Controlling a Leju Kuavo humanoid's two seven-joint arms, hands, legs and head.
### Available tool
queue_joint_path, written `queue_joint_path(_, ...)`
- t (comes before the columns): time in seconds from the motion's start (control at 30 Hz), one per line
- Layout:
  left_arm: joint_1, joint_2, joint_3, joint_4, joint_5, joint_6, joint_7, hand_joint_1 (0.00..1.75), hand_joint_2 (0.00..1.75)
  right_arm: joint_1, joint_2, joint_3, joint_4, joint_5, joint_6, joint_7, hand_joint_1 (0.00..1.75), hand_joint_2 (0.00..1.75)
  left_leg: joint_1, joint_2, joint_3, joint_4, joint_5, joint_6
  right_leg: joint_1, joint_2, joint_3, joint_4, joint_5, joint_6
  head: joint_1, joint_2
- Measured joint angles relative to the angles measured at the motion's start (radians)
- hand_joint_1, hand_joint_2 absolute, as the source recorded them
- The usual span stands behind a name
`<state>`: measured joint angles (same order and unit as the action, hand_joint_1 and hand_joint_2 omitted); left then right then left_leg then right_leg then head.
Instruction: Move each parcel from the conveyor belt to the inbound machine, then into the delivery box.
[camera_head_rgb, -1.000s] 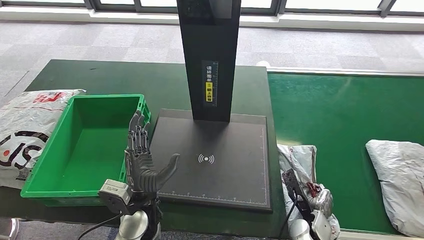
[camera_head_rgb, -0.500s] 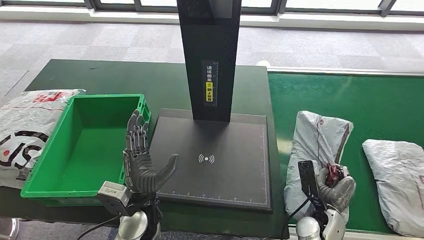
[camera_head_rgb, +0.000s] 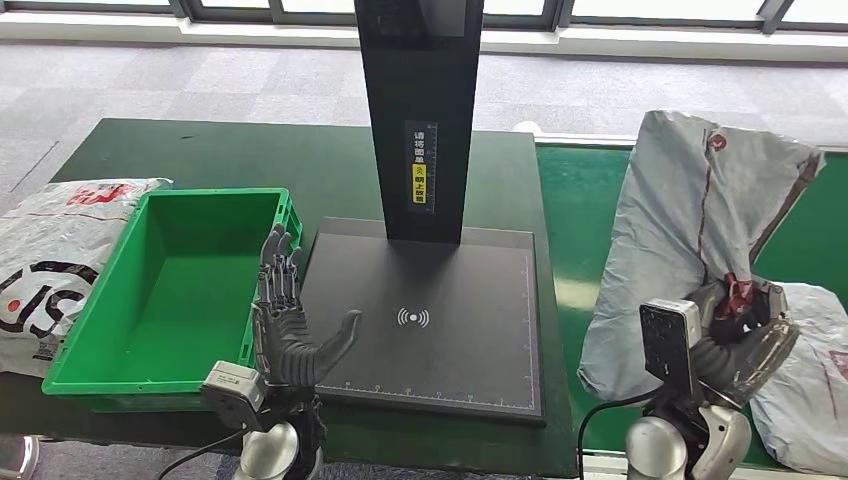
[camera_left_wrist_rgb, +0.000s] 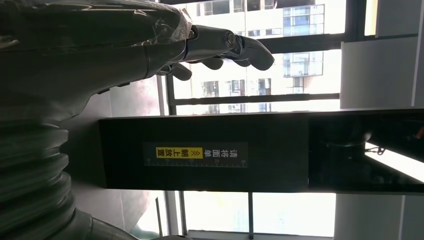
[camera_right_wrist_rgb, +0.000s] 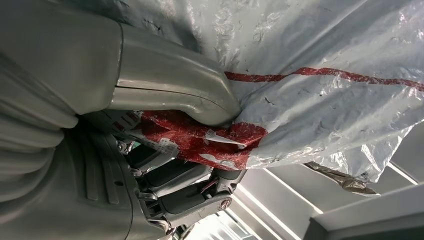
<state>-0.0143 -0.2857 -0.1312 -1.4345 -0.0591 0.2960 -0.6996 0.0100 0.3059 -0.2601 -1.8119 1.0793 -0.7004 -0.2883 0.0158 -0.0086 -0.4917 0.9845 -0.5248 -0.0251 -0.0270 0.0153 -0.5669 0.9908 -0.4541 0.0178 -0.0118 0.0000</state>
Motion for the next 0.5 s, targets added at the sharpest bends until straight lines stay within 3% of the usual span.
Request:
queue_joint_path(0.2,-0.001,0.000,0.000,0.001,-0.002,-0.001,-0.001,0.00,1.75,-0.008,0.000,0.043,0.014,-0.034,0.010,-0.045,1.75,1.75,0.001,0.001,-0.001,-0.001,0.000,0.000,0.000,0.001,0.001,0.000,0.000,0.000,0.000,0.000)
queue_joint_path(0.33,-0.001,0.000,0.000,0.001,-0.006,-0.007,-0.001,0.00,1.75,-0.030,-0.002,0.177,0.165,-0.063,0.031,-0.090,1.75,1.75,0.001,0.000,0.004,0.000,0.001,-0.001,0.001,-0.001,-0.001,0.000,0.000,0.000,0.000,0.000)
queue_joint_path(0.5,-0.002,0.000,0.000,0.003,-0.012,-0.018,-0.001,0.00,1.75,-0.067,-0.004,0.282,0.332,-0.087,0.199,-0.089,1.75,1.75,0.001,-0.002,-0.001,-0.001,0.002,-0.002,0.001,-0.002,-0.001,0.001,0.000,-0.001,0.000,0.000)
